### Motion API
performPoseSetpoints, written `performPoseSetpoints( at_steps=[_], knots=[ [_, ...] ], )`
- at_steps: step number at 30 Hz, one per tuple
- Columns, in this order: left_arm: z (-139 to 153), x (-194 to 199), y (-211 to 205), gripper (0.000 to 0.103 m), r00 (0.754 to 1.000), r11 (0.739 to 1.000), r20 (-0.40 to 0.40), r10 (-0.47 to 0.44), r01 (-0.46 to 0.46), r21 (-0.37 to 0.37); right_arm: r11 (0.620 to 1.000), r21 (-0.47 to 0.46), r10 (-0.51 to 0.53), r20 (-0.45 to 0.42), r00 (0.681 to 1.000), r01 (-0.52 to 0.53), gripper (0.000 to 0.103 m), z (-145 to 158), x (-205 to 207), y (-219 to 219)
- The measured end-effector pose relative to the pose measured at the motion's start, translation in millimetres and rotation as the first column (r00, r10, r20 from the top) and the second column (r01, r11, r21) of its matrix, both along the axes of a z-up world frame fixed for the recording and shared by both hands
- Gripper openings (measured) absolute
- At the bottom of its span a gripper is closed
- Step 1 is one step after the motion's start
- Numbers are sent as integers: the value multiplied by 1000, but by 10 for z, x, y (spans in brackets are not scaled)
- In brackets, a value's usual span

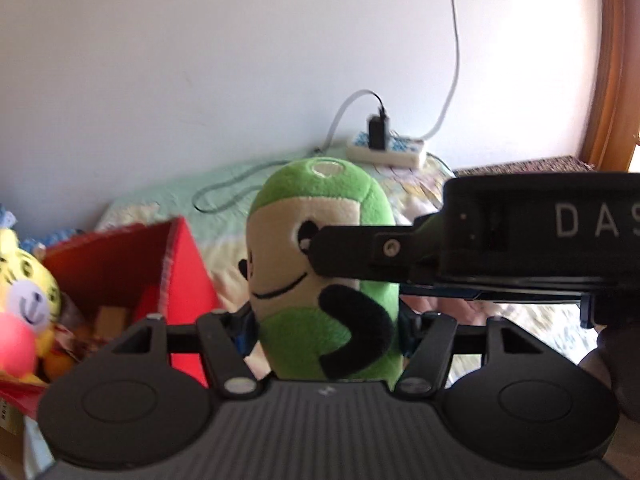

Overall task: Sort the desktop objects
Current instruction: 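Lift the green plush with the right gripper and carry it to the red box, then lower the green plush into the box beside the tiger and open the right gripper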

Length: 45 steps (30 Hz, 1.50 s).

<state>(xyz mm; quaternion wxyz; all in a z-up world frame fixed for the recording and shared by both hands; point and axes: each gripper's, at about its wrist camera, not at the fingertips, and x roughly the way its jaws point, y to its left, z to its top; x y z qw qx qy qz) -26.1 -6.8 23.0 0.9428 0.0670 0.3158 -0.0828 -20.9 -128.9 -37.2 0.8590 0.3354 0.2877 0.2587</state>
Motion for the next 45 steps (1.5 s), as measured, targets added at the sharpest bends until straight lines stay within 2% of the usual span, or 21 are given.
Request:
performPoseSetpoints(
  at_steps=[5, 9, 14, 22, 27, 31, 34, 36, 41, 43, 45],
  knots=[
    [282, 2, 341, 65, 995, 999, 84, 48, -49, 17, 999, 22, 42, 66, 997, -43, 54, 264, 190, 342],
    [353, 118, 691, 65, 991, 995, 109, 78, -84, 57, 995, 63, 69, 46, 997, -72, 54, 335, 449, 683],
    [271, 331, 1234, 65, 991, 988, 66, 113, -119, 103, 991, 94, 95, -23, 995, -93, 54, 215, 771, 1226],
    [-95, 563, 1930, 65, 988, 979, -55, 141, -131, 158, 988, 134, 107, -216, 971, -79, 53, -215, 1183, 1936],
    [-266, 582, 2093, 66, 985, 978, -107, 138, -118, 174, 989, 136, 99, -314, 944, -59, 52, -380, 1246, 2117],
    [-398, 577, 2135, 66, 979, 975, -145, 141, -112, 192, 989, 144, 91, -403, 910, -35, 52, -476, 1260, 2172],
    [-421, 537, 2168, 67, 978, 973, -145, 148, -118, 199, 989, 147, 89, -430, 899, -27, 52, -512, 1262, 2228],
    [-421, 491, 2167, 73, 980, 974, -142, 136, -106, 200, 989, 150, 79, -442, 894, -14, 51, -532, 1280, 2251],
    [-363, 360, 2187, 79, 985, 975, -111, 134, -111, 192, 992, 118, 28, -479, 878, 32, 51, -569, 1342, 2239],
    [-338, 325, 2240, 77, 986, 977, -105, 132, -112, 181, 995, 99, 26, -501, 865, 28, 51, -596, 1379, 2258],
    [-298, 266, 2265, 69, 988, 980, -96, 120, -102, 168, 994, 108, 34, -517, 855, 25, 51, -642, 1397, 2268]
  ],
)
